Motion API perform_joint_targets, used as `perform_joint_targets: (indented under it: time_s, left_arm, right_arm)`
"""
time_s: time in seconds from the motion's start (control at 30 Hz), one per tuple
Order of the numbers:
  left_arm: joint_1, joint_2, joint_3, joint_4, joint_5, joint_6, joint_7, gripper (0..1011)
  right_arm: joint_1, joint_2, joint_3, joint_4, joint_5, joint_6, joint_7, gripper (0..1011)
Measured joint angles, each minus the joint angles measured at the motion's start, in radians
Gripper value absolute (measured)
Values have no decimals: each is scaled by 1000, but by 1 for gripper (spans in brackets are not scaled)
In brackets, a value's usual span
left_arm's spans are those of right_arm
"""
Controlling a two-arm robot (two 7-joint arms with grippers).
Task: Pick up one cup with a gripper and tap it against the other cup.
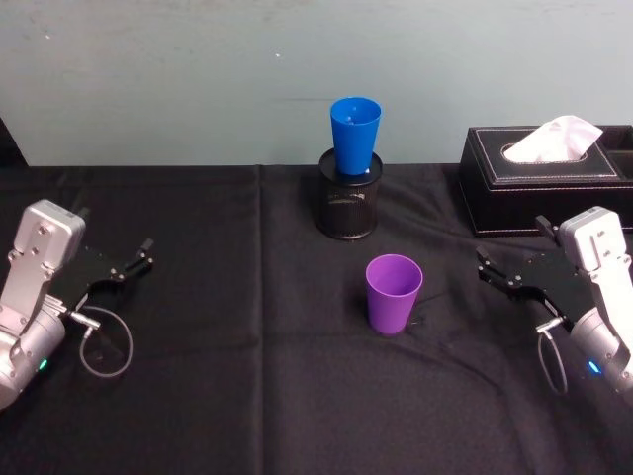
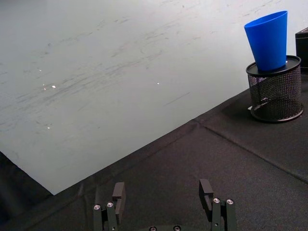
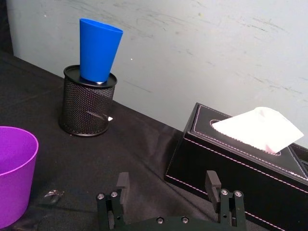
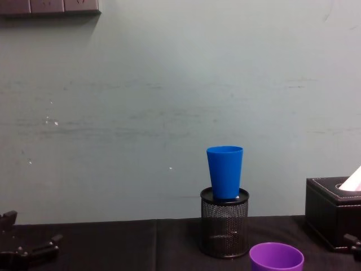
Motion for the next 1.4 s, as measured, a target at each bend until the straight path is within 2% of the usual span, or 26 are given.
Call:
perform_joint_targets:
  time_s: [1.27,1.4]
  left_arm:
    - [0,0,0,0,0,0,0,1000]
    - [0,0,0,0,0,0,0,1000]
  right_arm:
    - [0,0,0,0,0,0,0,1003]
    - [-22,10,9,-11,2,-9,27,1003]
